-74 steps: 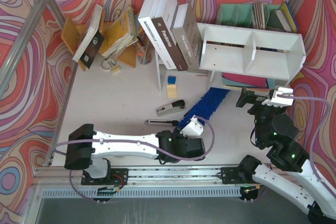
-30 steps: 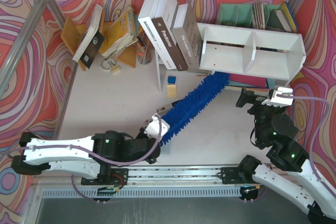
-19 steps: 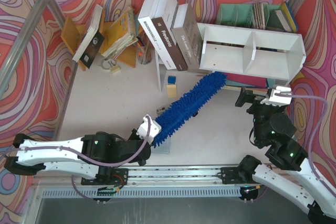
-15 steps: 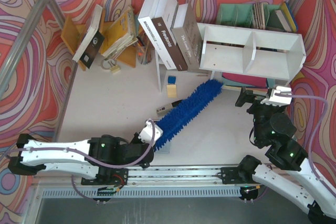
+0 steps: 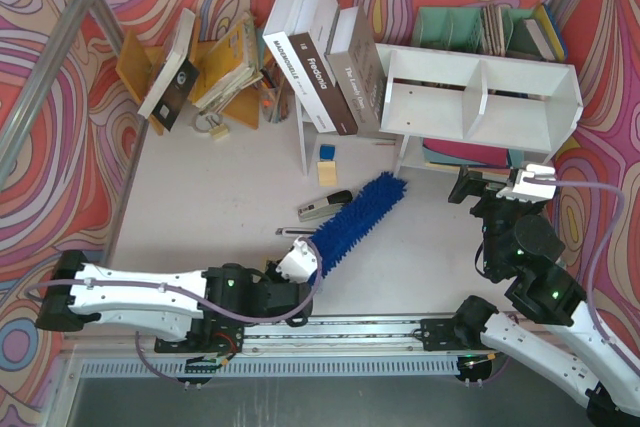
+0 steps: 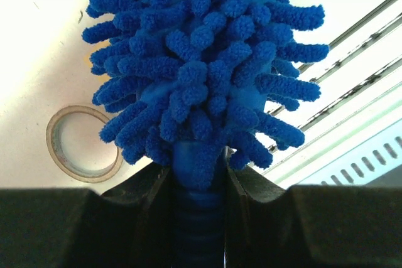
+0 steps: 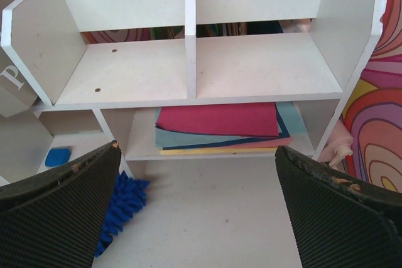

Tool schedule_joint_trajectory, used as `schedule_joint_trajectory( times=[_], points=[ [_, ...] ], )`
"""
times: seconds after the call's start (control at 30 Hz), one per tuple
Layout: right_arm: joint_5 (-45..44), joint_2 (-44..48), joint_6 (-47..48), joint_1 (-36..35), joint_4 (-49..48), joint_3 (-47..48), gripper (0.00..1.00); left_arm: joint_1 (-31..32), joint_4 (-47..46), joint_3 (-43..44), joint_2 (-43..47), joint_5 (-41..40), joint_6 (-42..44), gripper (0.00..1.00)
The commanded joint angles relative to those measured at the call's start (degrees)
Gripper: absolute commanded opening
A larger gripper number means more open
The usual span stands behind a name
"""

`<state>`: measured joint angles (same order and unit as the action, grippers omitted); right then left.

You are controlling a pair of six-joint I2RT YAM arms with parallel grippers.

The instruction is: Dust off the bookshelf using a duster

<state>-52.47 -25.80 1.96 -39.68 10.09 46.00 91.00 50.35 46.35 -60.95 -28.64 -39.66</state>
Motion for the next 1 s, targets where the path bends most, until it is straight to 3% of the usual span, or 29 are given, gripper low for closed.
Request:
schedule_joint_trajectory(
  times=[0.0,0.3,0.5,0.97],
  points=[
    [-1.0,0.6,0.7,0.1,-1.6,-0.3,0.99,-0.2,-0.4,3.9,4.1,-5.8,0.9,0.00],
    [-1.1,0.5,0.7,0.1,-1.6,-0.2,0.99,-0.2,8.8,5.9,11.7,-10.4,-2.7,0.00],
    [-1.1,1.1,0.6,0.1,-1.7,-0.5,0.99,-1.7,13.3,6.6,11.9,-17.1,-8.9,0.00],
    [-0.8,0.9,0.6,0.1,-1.8,-0.4,0.99,-13.3,-6.6,5.7,7.7,-19.1,-1.9,0.00]
  ],
)
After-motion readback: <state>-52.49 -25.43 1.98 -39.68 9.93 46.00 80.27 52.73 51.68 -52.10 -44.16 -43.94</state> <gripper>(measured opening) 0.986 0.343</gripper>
